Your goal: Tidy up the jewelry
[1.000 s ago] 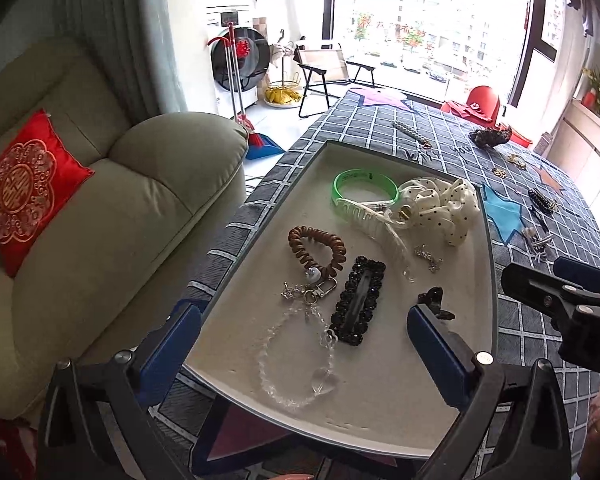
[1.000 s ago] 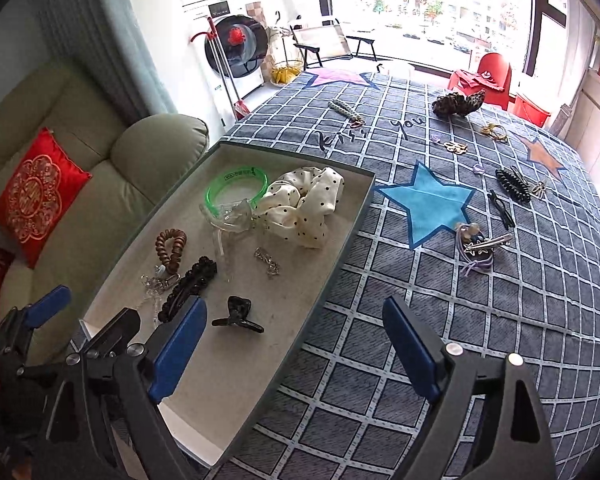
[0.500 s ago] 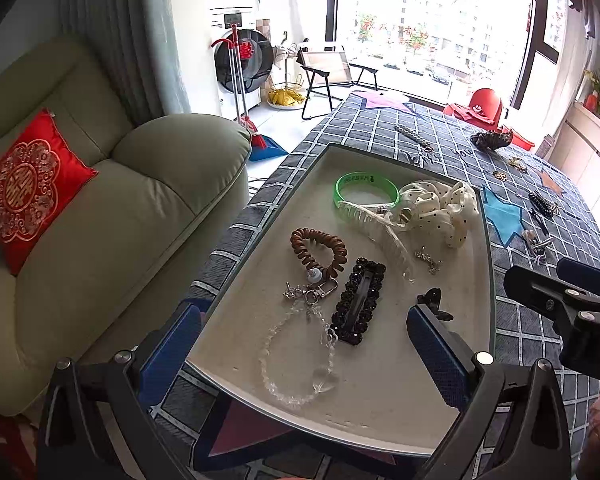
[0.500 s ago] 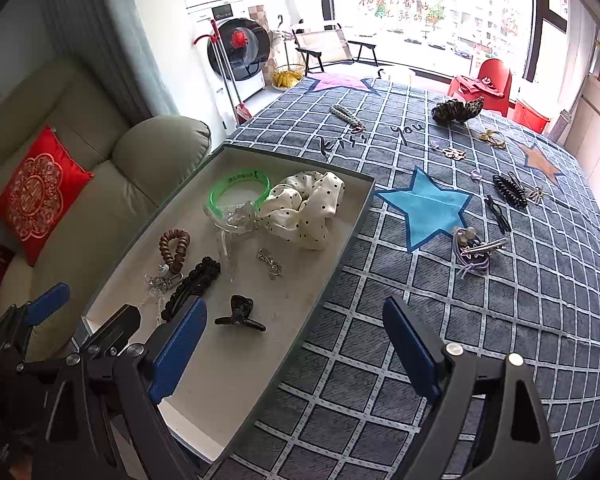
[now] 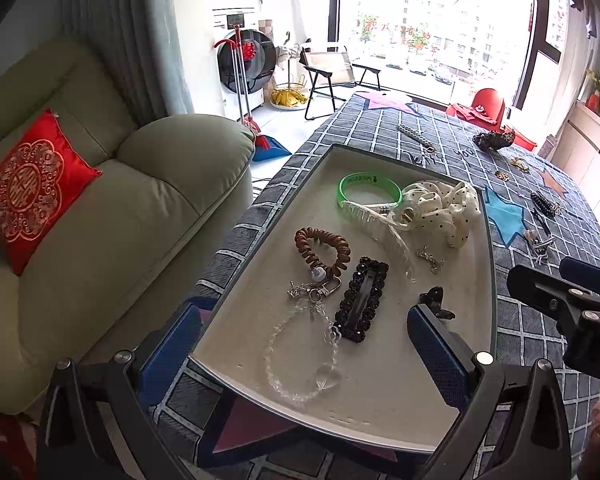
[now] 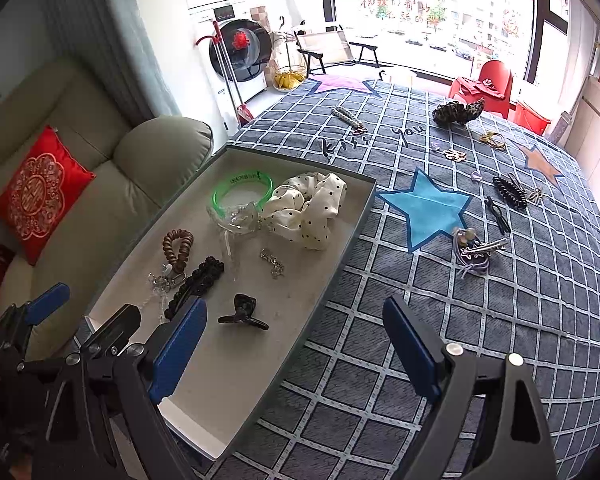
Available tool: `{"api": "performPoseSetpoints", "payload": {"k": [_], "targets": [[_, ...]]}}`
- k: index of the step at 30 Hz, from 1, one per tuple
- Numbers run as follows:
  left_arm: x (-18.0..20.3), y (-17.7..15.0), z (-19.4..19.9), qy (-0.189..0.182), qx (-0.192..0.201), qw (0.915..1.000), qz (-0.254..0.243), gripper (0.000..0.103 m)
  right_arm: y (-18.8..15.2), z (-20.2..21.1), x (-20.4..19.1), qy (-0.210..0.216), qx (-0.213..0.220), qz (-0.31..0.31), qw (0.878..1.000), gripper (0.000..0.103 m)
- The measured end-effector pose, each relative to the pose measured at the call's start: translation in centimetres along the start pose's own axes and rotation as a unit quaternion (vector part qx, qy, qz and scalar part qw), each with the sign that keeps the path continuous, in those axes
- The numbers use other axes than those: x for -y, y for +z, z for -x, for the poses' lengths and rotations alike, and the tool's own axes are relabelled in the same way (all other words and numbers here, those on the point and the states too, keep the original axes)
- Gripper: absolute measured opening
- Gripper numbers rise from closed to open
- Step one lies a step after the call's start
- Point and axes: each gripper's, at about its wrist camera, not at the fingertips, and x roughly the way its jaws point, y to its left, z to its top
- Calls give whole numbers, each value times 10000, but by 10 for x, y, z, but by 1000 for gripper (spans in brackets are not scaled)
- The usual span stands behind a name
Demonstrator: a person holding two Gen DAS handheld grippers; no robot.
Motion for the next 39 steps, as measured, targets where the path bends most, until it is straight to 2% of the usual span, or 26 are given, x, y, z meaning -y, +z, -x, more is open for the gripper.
{"api": "performPoseSetpoints", "payload": {"k": [39], "targets": [[0,-5,-1,55,-39,10000,-33,103,0,7,-5,-31,52,75,10000,91]]}}
